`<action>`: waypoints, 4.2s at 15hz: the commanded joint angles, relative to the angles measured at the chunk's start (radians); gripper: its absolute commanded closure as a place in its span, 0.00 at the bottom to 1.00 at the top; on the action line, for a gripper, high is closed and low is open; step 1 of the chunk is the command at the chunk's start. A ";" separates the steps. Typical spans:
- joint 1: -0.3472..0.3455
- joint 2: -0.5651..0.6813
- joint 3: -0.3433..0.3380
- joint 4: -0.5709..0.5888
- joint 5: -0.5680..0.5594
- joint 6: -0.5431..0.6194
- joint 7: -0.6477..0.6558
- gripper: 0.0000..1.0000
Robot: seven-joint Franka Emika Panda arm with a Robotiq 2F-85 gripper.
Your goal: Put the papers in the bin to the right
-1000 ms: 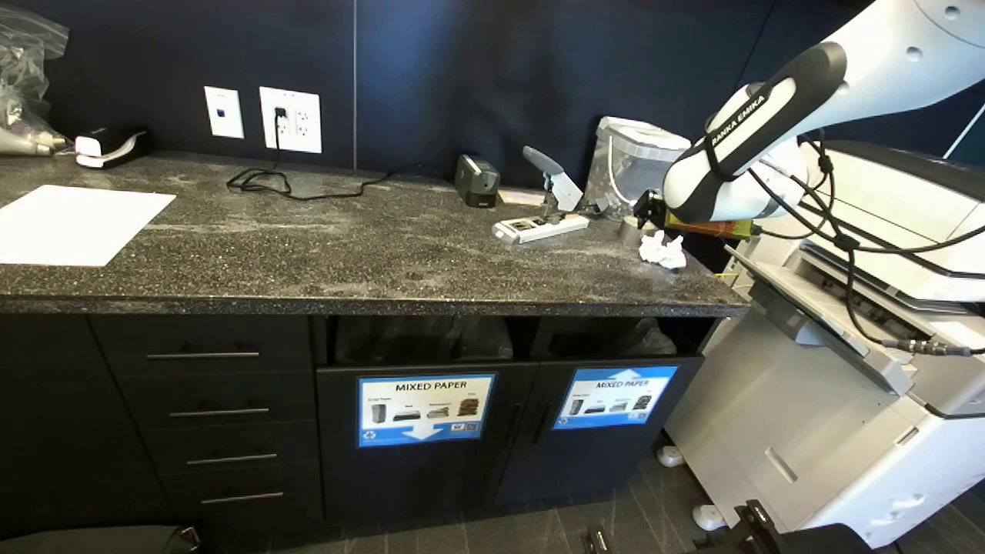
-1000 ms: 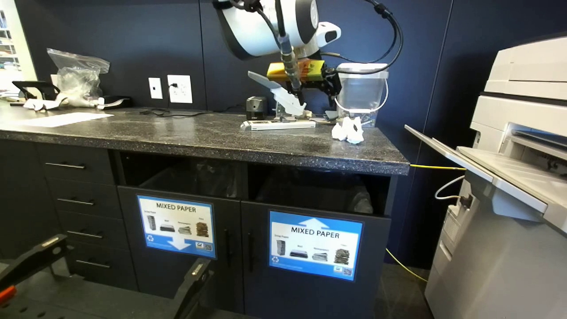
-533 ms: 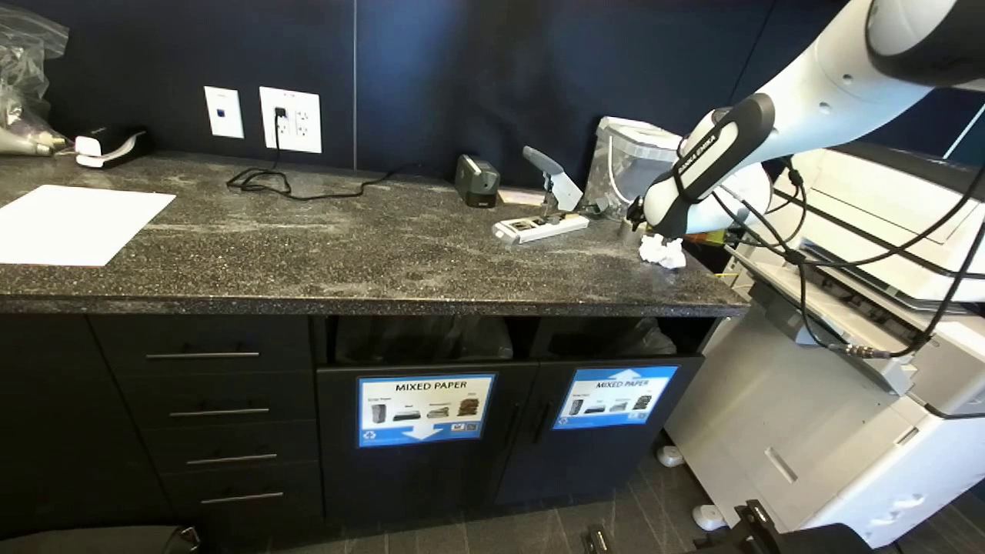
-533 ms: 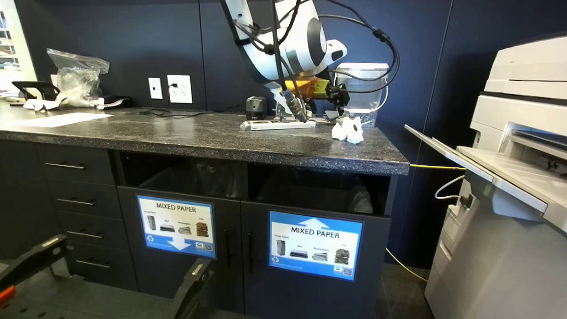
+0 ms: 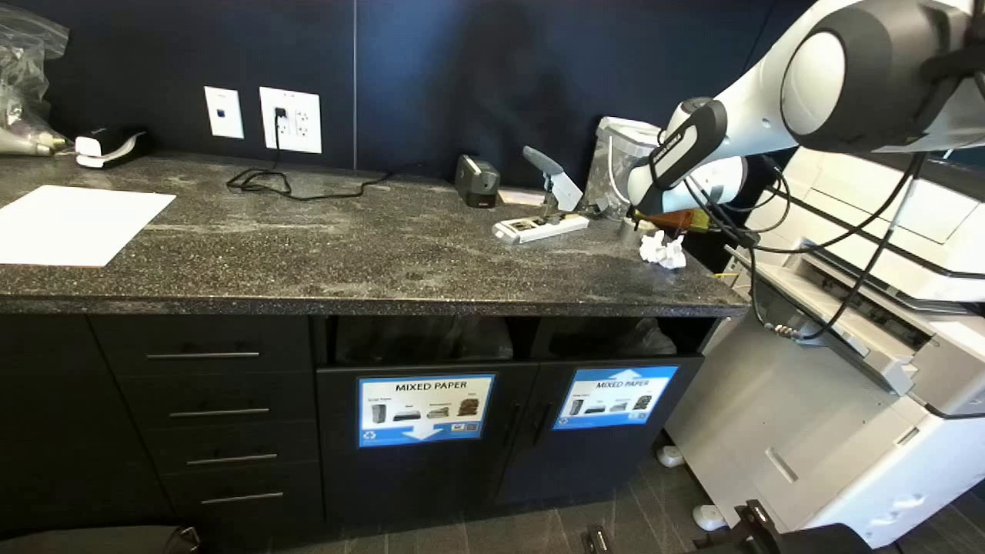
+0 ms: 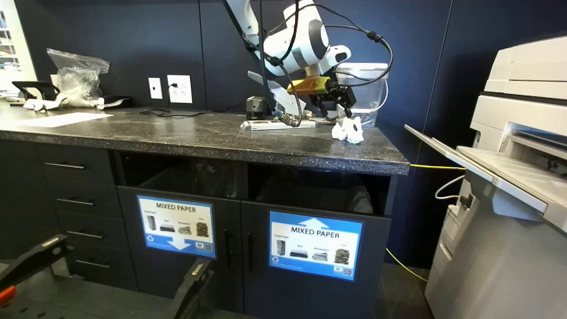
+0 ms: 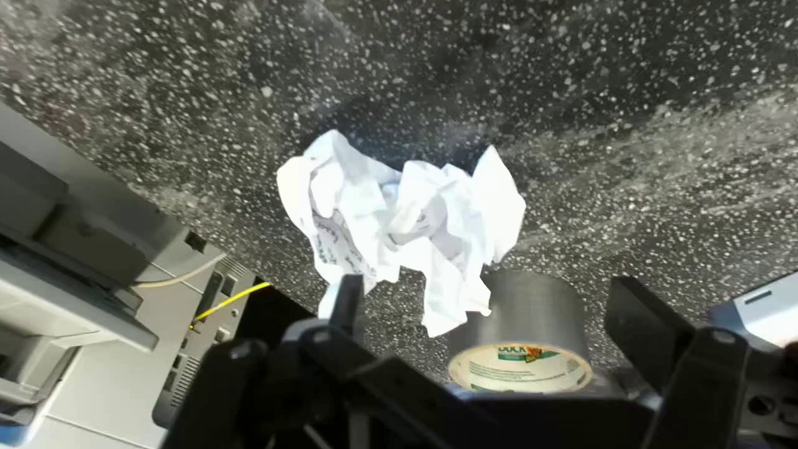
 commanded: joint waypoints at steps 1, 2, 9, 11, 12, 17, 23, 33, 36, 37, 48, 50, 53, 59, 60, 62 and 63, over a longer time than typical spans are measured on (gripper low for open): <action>0.017 0.078 -0.046 0.172 -0.012 -0.208 0.076 0.00; 0.008 0.090 -0.037 0.202 -0.016 -0.251 0.085 0.00; -0.069 0.195 0.006 0.365 -0.008 -0.330 0.111 0.00; -0.087 0.227 0.010 0.401 -0.005 -0.320 0.117 0.00; -0.098 0.242 0.013 0.423 -0.003 -0.322 0.118 0.00; -0.139 0.306 0.032 0.526 0.006 -0.341 0.114 0.00; -0.164 0.354 0.053 0.609 0.006 -0.372 0.111 0.35; -0.160 0.365 0.052 0.645 0.008 -0.434 0.103 0.95; -0.163 0.359 0.062 0.637 0.013 -0.448 0.088 0.93; -0.163 0.353 0.069 0.626 0.014 -0.452 0.074 0.95; -0.275 0.202 0.295 0.376 0.045 -0.444 -0.341 0.93; -0.284 0.146 0.316 0.279 0.038 -0.433 -0.391 0.93; -0.290 0.078 0.339 0.166 0.034 -0.443 -0.441 0.93; -0.264 -0.048 0.332 -0.059 0.067 -0.410 -0.479 0.94; -0.261 -0.071 0.331 -0.097 0.070 -0.405 -0.480 0.93; -0.255 -0.117 0.331 -0.174 0.078 -0.389 -0.483 0.94; -0.251 -0.140 0.330 -0.215 0.081 -0.380 -0.482 0.94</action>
